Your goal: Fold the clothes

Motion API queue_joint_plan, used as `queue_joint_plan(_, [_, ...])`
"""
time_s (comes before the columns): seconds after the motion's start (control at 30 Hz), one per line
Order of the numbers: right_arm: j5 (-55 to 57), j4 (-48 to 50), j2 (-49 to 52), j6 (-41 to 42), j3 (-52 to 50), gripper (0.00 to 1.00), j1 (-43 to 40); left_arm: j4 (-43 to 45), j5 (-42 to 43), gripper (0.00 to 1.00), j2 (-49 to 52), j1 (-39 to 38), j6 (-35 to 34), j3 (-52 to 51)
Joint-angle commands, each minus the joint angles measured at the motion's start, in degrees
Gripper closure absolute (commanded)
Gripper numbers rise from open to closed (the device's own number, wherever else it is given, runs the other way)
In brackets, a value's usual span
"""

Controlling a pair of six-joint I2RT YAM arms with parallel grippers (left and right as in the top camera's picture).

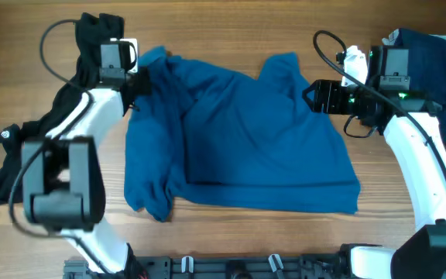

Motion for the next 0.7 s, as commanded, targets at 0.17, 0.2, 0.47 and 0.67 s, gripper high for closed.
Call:
queue_joint_plan(0.17, [0.0,-0.2,0.4,-0.2,0.9,0.18,0.0,-27.0,-3.6,0.96,-17.4,0.2,-12.7,0.5])
queue_joint_plan(0.2, [0.0,-0.1,0.4,-0.2,0.9,0.18,0.0,-31.1,-3.6,0.96,-17.1,0.2,-13.6,0.5])
queue_joint_plan(0.47, [0.0,-0.1,0.4,-0.9,0.9,0.18,0.0,-50.3,-6.1,0.96,-15.5,0.4,-21.7,0.5])
queue_joint_plan(0.67, [0.0,-0.4,0.4,-1.6,0.8,0.17,0.0,-50.1,-11.2,0.96,-15.5,6.1,-24.6,0.5])
